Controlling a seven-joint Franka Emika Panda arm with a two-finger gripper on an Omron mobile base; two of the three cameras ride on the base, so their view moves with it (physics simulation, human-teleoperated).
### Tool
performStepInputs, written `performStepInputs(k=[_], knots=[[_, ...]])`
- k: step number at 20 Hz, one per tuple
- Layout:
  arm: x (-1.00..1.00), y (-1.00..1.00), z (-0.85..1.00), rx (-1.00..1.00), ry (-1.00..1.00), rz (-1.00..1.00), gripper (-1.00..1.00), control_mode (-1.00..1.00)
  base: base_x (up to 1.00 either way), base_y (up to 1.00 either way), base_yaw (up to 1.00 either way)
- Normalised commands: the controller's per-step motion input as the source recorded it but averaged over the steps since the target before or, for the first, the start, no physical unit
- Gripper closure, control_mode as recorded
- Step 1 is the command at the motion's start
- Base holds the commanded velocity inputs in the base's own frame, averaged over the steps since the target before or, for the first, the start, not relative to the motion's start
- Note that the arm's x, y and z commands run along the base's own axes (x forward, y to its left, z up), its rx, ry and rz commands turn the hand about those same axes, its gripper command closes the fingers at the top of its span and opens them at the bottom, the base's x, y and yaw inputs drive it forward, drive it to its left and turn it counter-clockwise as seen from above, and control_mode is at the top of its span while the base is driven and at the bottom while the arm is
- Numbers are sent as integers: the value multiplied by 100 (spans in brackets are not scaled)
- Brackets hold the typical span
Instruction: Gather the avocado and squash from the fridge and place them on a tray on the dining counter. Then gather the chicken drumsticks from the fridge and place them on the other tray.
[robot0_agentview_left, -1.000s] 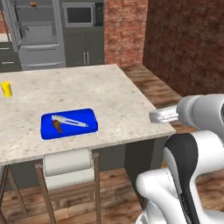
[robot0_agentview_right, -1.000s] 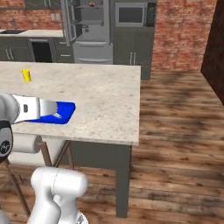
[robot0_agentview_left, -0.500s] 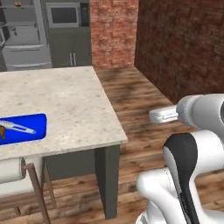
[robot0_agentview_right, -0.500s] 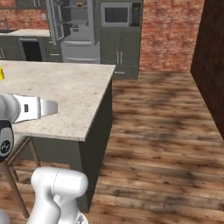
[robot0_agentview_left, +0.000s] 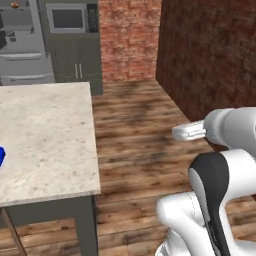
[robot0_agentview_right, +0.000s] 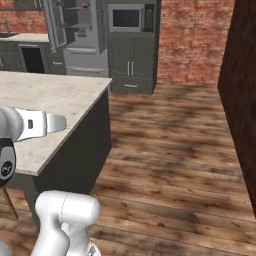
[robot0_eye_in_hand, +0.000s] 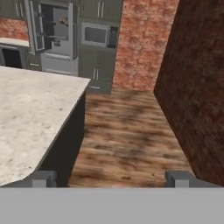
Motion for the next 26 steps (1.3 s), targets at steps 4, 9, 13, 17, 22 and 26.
performStepInputs(k=[4, 9, 13, 17, 22, 26], knots=[[0, 0, 0, 0, 0, 0, -100, 100, 80, -67, 30], [0, 0, 0, 0, 0, 0, -100, 100, 72, -63, 35], [0, 0, 0, 0, 0, 0, -100, 100, 70, -64, 35], [0, 0, 0, 0, 0, 0, -100, 100, 66, -69, 34], [0, 0, 0, 0, 0, 0, -100, 100, 61, -73, 33], [0, 0, 0, 0, 0, 0, -100, 100, 61, -73, 33]])
